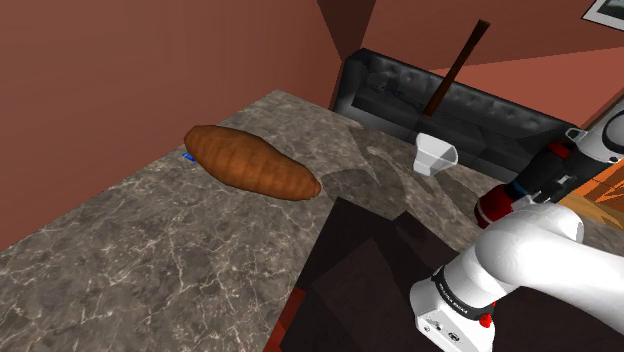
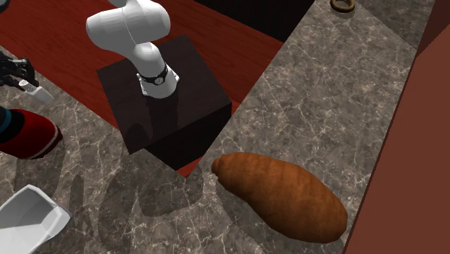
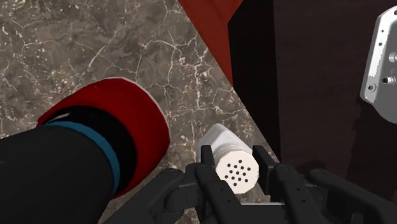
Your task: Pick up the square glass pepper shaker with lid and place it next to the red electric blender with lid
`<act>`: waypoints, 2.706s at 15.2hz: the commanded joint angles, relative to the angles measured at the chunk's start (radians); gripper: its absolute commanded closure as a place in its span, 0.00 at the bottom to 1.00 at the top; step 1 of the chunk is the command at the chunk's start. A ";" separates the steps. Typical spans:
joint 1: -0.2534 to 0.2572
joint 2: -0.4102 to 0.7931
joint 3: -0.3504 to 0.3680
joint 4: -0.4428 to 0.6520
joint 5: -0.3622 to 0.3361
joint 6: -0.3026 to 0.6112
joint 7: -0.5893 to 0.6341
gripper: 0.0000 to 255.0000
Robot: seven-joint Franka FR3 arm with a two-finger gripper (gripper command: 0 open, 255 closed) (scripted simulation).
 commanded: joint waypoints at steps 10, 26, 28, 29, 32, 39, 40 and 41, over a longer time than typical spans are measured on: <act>-0.024 -0.021 -0.136 -0.087 -0.123 0.088 0.017 1.00; -0.023 -0.022 -0.373 -0.157 -0.334 0.217 0.048 1.00; -0.019 -0.020 -0.406 -0.161 -0.363 0.233 0.053 1.00; -0.017 -0.020 -0.422 -0.162 -0.377 0.241 0.055 1.00; -0.011 -0.019 -0.458 -0.165 -0.409 0.257 0.061 1.00; -0.011 -0.019 -0.458 -0.165 -0.409 0.257 0.061 1.00; -0.011 -0.019 -0.458 -0.165 -0.409 0.257 0.061 0.00; -0.011 -0.019 -0.458 -0.165 -0.409 0.257 0.061 0.00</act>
